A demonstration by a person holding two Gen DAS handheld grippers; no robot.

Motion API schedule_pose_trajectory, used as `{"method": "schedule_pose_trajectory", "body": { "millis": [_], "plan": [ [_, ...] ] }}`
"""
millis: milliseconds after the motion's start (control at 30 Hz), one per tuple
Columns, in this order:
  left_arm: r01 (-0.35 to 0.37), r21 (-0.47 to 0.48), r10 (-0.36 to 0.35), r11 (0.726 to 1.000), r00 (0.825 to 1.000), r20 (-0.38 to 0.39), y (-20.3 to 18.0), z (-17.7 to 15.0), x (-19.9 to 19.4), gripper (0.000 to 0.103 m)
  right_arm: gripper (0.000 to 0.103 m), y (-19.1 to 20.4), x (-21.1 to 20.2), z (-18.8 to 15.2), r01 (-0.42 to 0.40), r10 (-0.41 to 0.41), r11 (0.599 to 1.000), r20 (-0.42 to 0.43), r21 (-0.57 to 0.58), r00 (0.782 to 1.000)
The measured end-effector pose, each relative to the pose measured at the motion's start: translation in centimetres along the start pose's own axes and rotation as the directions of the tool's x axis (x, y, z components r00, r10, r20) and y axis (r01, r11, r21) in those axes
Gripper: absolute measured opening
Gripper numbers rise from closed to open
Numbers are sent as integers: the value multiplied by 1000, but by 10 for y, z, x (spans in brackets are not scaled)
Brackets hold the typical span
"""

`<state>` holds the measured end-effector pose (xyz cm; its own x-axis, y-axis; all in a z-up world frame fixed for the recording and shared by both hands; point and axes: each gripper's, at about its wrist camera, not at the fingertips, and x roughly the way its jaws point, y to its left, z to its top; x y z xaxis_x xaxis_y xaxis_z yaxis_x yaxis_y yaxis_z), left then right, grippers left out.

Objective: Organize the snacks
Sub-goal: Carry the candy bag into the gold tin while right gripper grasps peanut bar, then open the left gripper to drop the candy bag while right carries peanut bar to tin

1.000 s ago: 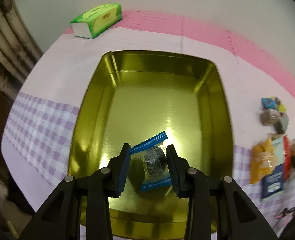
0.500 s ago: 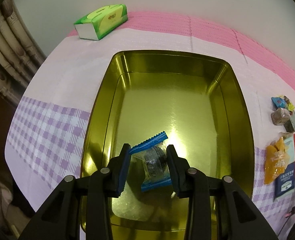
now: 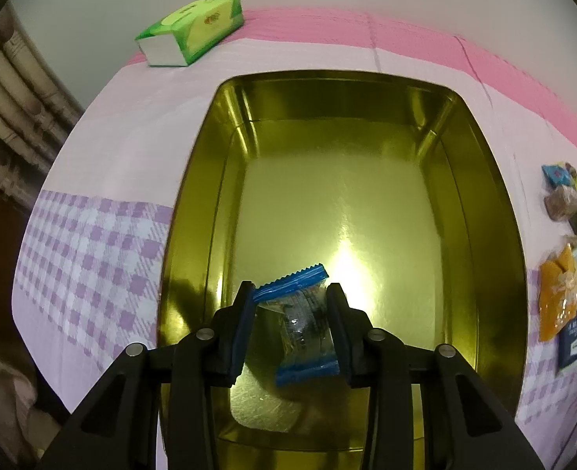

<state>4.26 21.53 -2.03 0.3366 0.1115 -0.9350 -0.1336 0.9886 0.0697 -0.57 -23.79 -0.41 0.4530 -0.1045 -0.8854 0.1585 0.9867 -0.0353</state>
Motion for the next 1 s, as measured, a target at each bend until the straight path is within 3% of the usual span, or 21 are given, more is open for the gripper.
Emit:
{"method": "schedule_pose_trajectory", "body": {
  "millis": [233, 333, 467, 633, 833, 900, 1000],
  "plan": [
    [23, 0, -23, 1000, 1000, -10, 2, -1, 6, 41, 36, 3, -20, 3, 40, -40, 999, 61, 7, 997],
    [13, 1, -13, 1000, 1000, -14, 2, -2, 8, 55, 36, 7, -32, 8, 41, -41, 999, 88, 6, 995],
    [24, -8, -25, 1000, 1000, -17, 3, -3, 4, 57, 36, 22, -51, 17, 12, -11, 1000, 121, -6, 993],
    [47, -38, -47, 998, 999, 8, 11, -3, -12, 58, 36, 59, -73, 26, -57, 68, 996, 161, -69, 985],
    [92, -63, -85, 994, 991, 108, 21, 1, -43, 59, 36, 131, -92, 24, -199, 227, 963, 148, -180, 963],
    [77, -79, -64, 994, 986, 155, 30, 3, -54, 60, 36, 159, -96, 21, -244, 277, 942, 124, -228, 953],
    [-2, -97, 21, 995, 980, 198, 46, 3, -62, 63, 36, 200, -101, 17, -288, 330, 908, 97, -305, 939]
  ]
}}
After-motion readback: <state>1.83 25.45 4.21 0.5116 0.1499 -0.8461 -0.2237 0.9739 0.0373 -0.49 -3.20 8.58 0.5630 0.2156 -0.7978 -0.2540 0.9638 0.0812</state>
